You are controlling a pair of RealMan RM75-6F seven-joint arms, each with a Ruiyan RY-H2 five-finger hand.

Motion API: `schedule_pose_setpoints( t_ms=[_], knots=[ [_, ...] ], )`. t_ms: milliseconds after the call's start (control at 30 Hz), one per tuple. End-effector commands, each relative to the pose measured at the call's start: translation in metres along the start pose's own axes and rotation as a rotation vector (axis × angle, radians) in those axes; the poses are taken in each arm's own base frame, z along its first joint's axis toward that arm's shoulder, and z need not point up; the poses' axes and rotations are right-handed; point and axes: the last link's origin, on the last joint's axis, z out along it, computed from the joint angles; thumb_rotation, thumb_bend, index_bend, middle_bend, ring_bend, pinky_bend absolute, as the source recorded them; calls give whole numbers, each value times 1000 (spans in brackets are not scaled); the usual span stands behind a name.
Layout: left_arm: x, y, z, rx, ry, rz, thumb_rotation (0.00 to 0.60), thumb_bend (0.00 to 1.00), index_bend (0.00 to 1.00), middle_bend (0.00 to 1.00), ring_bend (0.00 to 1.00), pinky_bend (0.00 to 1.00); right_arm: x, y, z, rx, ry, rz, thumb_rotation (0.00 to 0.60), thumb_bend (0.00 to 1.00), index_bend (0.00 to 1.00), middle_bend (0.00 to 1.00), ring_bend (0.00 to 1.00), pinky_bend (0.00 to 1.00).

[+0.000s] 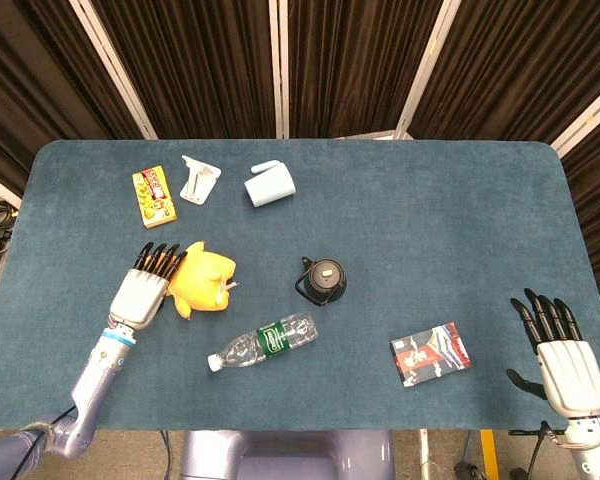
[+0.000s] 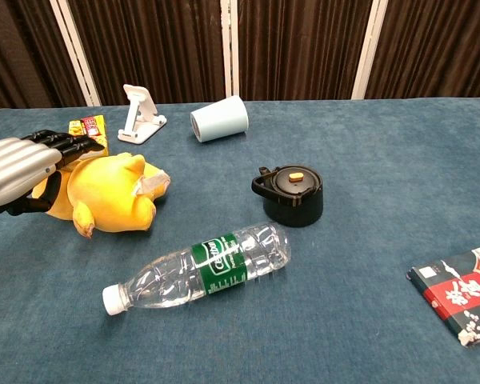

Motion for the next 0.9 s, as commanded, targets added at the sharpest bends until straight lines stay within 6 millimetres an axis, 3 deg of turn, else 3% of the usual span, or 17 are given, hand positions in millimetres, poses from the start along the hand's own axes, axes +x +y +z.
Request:
schedule_pose_setpoints(
  t_ms=[33,300,467,700,900],
  knots=[
    [-9,2,3,9,-30,-6,600,1000,0,0,0,0,-1,0,0,0,-3,-1,600,17,0,0,0,0],
    [-13,14,16,-5,-33,-20,600,1000,0,0,0,0,-2,1,1,-6,-8,1,600,18,0,0,0,0],
    [-13,37,24,-56,-25,23,600,1000,0,0,0,0,-1,2,2,-9,-10,6,600,17,0,0,0,0],
    [-8,64,20,-118,-1,31,600,1000,0,0,0,0,-1,1,1,-4,-8,8,600,18,0,0,0,0],
    [3,65,14,-122,36,20,600,1000,0,0,0,0,1,1,0,-3,-2,10,600,17,0,0,0,0]
  ],
)
